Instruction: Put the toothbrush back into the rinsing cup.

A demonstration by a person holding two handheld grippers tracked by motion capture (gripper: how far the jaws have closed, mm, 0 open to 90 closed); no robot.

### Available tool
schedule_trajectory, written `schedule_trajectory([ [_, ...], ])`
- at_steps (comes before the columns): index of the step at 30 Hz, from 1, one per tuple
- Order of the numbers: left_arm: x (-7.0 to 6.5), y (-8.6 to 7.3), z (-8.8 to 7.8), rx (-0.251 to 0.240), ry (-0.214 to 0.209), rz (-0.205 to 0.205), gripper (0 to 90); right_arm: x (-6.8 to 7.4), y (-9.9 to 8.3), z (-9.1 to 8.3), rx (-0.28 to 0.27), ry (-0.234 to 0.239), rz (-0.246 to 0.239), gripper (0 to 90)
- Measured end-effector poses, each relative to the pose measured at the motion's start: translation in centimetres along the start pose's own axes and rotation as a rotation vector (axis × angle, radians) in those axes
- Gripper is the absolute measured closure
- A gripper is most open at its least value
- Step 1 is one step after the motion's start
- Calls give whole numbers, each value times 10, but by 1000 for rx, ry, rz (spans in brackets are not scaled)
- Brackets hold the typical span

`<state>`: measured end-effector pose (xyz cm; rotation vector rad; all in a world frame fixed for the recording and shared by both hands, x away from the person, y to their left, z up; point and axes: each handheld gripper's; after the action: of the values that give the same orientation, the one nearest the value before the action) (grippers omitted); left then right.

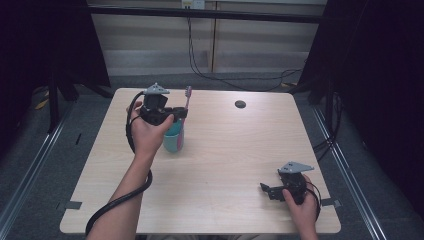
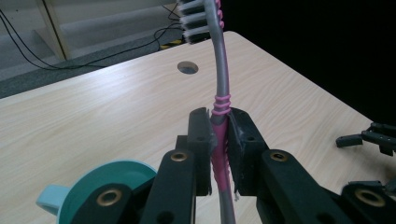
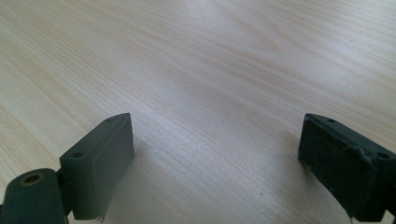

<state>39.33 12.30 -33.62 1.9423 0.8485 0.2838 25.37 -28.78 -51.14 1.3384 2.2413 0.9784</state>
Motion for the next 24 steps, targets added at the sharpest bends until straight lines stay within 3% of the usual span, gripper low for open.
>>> schedule_trajectory([
  [24,22,1,-8,-74,25,-52,806,0,0,0,-1,0,-1,102],
])
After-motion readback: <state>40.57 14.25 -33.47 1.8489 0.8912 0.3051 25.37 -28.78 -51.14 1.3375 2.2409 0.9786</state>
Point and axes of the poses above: each handheld gripper's, and its own axes: z roughly forward along the jaws, y roughly out of its top, x roughly to its left, and after that the axes turned 2 degrees about z, right-handed
